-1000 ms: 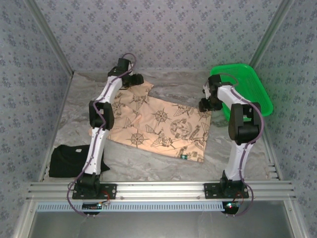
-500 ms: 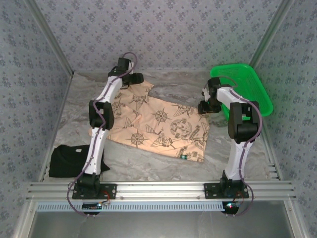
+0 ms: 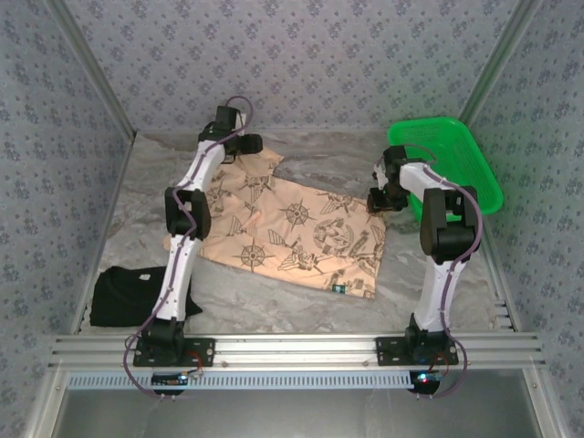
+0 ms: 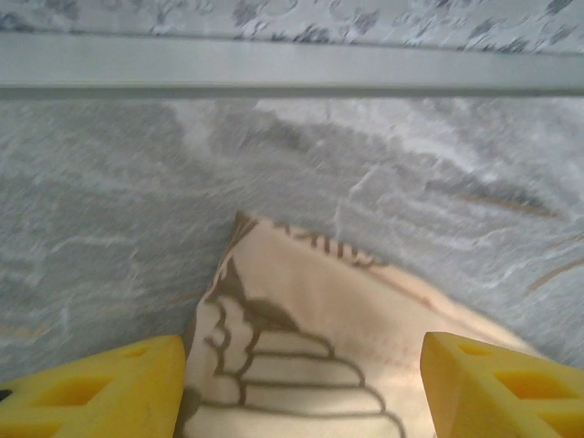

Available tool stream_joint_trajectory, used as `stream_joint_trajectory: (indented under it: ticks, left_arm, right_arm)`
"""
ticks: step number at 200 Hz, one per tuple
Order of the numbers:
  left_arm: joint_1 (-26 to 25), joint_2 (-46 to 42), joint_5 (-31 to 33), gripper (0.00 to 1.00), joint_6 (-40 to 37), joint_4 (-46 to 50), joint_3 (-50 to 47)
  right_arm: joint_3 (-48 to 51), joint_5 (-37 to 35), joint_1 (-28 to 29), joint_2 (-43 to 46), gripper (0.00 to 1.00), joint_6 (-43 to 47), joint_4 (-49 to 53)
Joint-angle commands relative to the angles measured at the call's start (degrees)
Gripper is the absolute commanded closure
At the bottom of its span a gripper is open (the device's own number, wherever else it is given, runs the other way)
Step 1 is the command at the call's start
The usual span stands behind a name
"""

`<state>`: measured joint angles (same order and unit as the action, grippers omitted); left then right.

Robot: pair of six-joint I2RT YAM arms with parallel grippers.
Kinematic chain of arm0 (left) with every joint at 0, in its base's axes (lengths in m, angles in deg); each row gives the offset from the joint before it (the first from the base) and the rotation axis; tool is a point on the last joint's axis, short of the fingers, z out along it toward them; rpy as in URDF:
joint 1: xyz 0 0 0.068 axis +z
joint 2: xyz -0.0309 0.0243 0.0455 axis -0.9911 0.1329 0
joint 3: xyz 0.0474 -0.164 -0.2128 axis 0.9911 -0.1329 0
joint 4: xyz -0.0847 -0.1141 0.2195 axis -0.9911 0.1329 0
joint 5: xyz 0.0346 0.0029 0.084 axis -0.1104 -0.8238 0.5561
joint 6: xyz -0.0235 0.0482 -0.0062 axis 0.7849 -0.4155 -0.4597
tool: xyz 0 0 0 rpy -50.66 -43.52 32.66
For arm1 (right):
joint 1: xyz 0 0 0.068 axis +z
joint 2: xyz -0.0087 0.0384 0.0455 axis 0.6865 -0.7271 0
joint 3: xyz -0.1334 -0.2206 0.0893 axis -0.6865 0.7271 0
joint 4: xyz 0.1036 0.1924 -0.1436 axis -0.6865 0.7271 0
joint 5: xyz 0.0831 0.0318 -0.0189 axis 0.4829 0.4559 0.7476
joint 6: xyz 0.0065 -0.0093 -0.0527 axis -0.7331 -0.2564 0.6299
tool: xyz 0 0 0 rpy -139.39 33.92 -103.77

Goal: Fold the inside-out t-shirt

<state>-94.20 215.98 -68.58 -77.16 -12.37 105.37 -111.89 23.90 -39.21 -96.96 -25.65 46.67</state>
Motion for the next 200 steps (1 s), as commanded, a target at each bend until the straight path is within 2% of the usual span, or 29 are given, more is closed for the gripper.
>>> stream_joint_trajectory:
  ticks: [1,11,20,39,58,86,127,154,200]
  left_arm:
    - [0.34,1.42,-3.67,0.33,-0.91,2.62,2.6]
    - [0.4,0.88,-4.47,0.39,-1.25,2.1,1.57]
    - [0.49,0.69,-5.24,0.5,-1.42,1.97,1.09]
    - [0.5,0.69,-5.68,0.68,-1.27,2.01,1.04]
    - [0.5,0.52,-7.2,1.0,-2.83,2.25,1.0]
    - [0.23,-1.28,-9.9,1.0,-7.43,2.28,0.94]
    - [0.39,-8.88,-9.89,1.0,-14.6,2.06,-2.5]
    - [1.06,-12.79,-13.15,1.0,-16.98,-0.56,-5.5]
    - [2.43,-17.37,-20.31,1.0,-21.4,-0.09,-11.39]
  right_arm:
    - [-0.01,2.58,0.86,-1.1,0.72,0.56,0.06]
    - [-0.26,2.08,1.34,-0.67,0.79,0.79,-0.27]
    - [-0.38,1.42,1.79,-0.17,0.84,1.14,-0.65]
    - [-0.08,0.29,2.44,1.59,0.89,1.13,-2.06]
    - [0.83,0.11,2.76,3.84,0.91,0.92,-3.97]
    - [2.06,0.03,2.99,6.88,0.94,0.5,-6.88]
    - [1.95,-5.22,3.66,8.36,1.0,2.96,-5.86]
    - [3.03,-8.6,4.35,10.16,1.0,4.42,-5.69]
    - [6.64,-20.35,6.2,11.0,0.99,6.12,-9.02]
